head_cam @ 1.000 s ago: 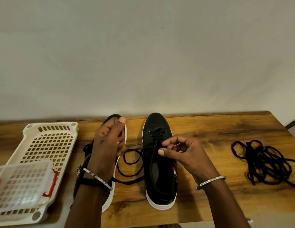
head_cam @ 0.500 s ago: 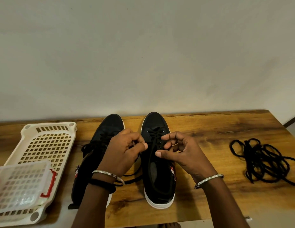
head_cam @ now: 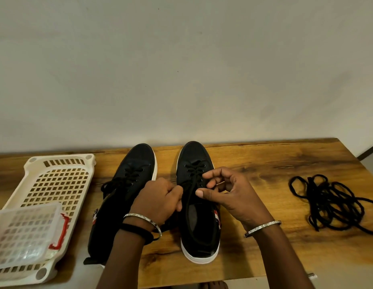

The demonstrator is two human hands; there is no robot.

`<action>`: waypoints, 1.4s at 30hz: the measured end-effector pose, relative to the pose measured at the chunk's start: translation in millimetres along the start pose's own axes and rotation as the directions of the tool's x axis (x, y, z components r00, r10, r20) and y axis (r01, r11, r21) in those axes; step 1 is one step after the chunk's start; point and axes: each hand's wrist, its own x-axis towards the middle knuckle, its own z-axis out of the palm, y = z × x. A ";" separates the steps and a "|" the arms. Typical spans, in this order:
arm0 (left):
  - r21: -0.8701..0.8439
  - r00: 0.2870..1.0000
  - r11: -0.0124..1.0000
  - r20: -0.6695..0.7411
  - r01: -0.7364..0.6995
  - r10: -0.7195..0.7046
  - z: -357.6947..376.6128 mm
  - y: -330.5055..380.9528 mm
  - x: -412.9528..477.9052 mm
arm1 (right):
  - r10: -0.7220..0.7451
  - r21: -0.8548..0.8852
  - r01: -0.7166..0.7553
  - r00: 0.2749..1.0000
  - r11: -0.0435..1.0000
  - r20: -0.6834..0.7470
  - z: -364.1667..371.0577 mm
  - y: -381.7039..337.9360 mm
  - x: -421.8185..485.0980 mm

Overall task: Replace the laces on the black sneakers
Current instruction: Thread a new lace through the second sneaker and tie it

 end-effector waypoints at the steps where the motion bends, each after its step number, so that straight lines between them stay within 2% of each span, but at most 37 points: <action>1: 0.005 0.998 1.000 -0.055 -0.006 0.006 0.8 -1.1 0.6 | -0.003 0.013 0.003 1.000 1.000 0.000 -0.8 0.2 -0.1; 4: 0.100 0.955 0.988 -0.261 -0.121 0.144 5.5 -5.9 5.7 | 0.003 0.068 -0.003 1.000 0.998 -0.012 -2.3 1.2 -0.1; 5: 0.131 0.941 0.977 -0.273 -0.169 0.199 6.4 -6.7 7.1 | 0.007 0.073 -0.005 1.000 0.997 -0.026 -2.6 1.9 0.3; 8: 0.121 0.953 0.967 -0.178 -0.225 0.244 9.7 -10.5 9.4 | 0.003 0.064 0.001 0.998 0.998 -0.063 -2.8 4.2 2.0; 12: 0.179 0.932 0.958 -0.249 -0.225 0.265 8.6 -10.2 10.7 | -0.028 0.061 0.033 0.996 0.998 -0.081 -1.3 5.7 3.7; 14: 0.147 0.931 0.963 -0.260 -0.225 0.257 10.0 -9.3 10.0 | -0.052 0.074 0.060 0.993 0.995 -0.103 0.3 3.3 4.2; 16: 0.013 0.924 0.970 -0.302 -0.241 0.234 10.0 -6.6 9.8 | -0.084 0.082 0.094 0.989 0.992 -0.121 3.0 0.1 3.5; 18: -0.254 0.944 0.937 -0.286 -0.242 0.166 6.0 1.2 7.9 | -0.117 0.087 0.127 0.987 0.988 -0.108 7.3 -5.2 1.3; 21: -0.631 0.977 0.746 -0.152 -0.214 0.152 -4.7 11.6 5.3 | -0.163 0.067 0.165 0.986 0.984 -0.042 15.2 -9.6 -2.2; 24: -0.793 0.966 0.575 -0.065 -0.202 0.249 -9.6 17.5 1.0 | -0.203 0.026 0.202 0.979 0.979 0.008 25.5 -15.3 -4.9; 26: -0.817 0.953 0.546 -0.011 -0.183 0.302 -9.6 20.5 -1.7 | -0.254 -0.010 0.254 0.966 0.967 0.046 31.8 -16.6 -3.7; 29: -0.807 0.934 0.562 0.036 -0.182 0.355 -9.3 20.7 -1.7 | -0.328 -0.012 0.329 0.943 0.944 0.050 36.7 -15.3 -1.8; 31: -0.791 0.942 0.581 0.016 -0.193 0.334 -9.0 17.4 0.3 | -0.306 0.074 0.301 0.950 0.951 0.059 36.0 -17.6 -2.0; 34: -0.621 0.955 0.728 -0.141 -0.292 0.262 -5.5 6.0 5.5 | -0.168 0.348 0.138 0.984 0.927 0.058 27.9 -30.7 -7.5; 36: -0.489 0.947 0.815 -0.232 -0.312 0.223 -1.5 -0.8 7.1 | -0.102 0.448 0.083 0.995 0.890 0.018 16.5 -34.5 -7.9; 39: -0.435 0.918 0.848 -0.374 -0.303 0.136 3.0 -5.7 8.5 | -0.010 0.615 0.049 0.998 0.787 -0.066 -2.7 -32.9 -7.6; 42: -0.437 0.897 0.868 -0.442 -0.235 0.021 5.3 -7.3 10.0 | 0.059 0.778 0.050 0.992 0.627 -0.112 -20.9 -32.2 -9.9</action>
